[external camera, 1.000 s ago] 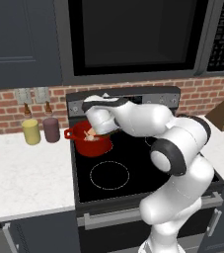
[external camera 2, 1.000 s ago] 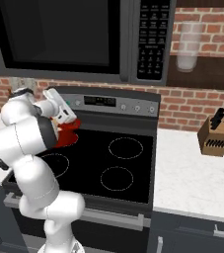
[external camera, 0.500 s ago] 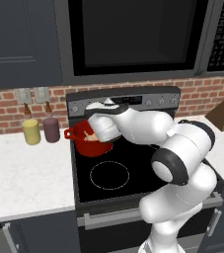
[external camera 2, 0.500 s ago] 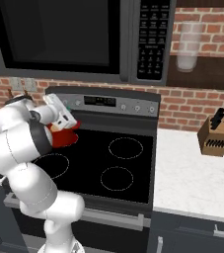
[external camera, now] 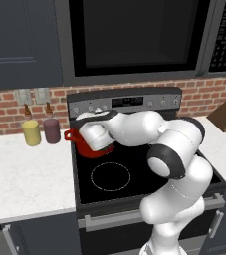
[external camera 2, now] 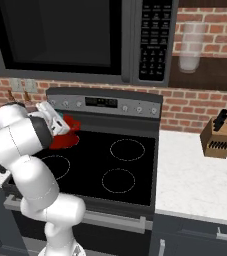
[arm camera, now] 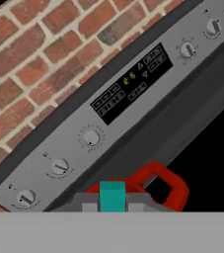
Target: Put the garlic and sweet potato in the pot. Retrieve the spatula and lightly stir the vegetables in the pot.
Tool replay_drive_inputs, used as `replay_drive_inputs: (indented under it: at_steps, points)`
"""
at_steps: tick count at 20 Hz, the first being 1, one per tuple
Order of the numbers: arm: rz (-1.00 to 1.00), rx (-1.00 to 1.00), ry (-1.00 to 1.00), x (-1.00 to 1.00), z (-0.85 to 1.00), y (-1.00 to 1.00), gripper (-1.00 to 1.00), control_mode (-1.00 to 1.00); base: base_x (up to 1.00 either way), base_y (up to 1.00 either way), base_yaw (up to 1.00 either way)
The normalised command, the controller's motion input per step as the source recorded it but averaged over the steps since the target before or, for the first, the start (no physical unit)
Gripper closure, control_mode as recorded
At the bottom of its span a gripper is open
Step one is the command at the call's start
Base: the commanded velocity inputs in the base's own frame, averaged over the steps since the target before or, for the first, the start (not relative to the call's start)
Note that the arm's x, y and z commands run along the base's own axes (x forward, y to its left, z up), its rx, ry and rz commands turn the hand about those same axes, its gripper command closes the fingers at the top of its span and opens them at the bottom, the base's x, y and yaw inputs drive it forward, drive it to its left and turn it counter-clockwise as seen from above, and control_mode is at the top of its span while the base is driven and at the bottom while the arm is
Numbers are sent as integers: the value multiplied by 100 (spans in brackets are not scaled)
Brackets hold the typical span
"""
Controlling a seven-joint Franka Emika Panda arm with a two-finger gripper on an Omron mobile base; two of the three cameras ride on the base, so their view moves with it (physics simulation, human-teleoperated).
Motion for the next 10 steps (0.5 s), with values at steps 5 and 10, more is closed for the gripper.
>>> replay_drive_inputs:
  at_steps: [5, 10]
  points:
    - [-3, -14, -12, 27, -22, 26, 100, -100, 0, 0, 0]
    - [-13, -30, -20, 11, -11, 0, 100, -100, 0, 0, 0]
